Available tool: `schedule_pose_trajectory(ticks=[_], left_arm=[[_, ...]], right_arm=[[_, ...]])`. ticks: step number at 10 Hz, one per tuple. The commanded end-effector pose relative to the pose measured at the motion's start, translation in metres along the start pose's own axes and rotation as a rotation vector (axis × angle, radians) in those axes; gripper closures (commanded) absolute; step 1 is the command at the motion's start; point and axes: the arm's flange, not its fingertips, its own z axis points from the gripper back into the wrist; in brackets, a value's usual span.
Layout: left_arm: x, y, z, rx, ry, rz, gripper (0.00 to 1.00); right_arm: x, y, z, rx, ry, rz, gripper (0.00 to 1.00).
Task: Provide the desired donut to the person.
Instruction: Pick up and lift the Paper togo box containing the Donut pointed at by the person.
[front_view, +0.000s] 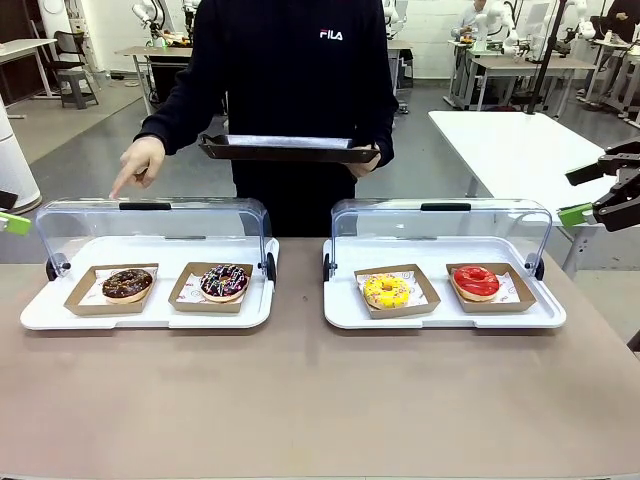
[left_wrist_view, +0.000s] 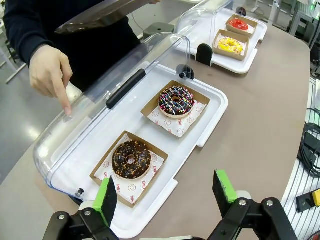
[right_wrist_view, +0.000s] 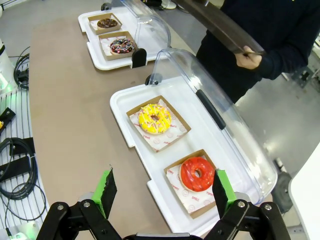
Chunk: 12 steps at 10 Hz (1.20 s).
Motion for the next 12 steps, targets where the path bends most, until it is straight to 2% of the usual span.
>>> schedule_pose_trajectory(ticks=[1, 12], left_arm=[[-0.0014, 0.0013, -0.0008, -0.009, -0.011, -0.001, 0.00], [0.0000, 0.0000, 0.0000, 0.000, 0.000, 0.000, 0.00]], right_arm=[[-0.0009, -0.0011, -0.0018, 0.009, -0.012, 0.004, 0.00], [-0.0009, -0.0011, -0.0018, 0.009, -0.012, 0.004, 0.00]])
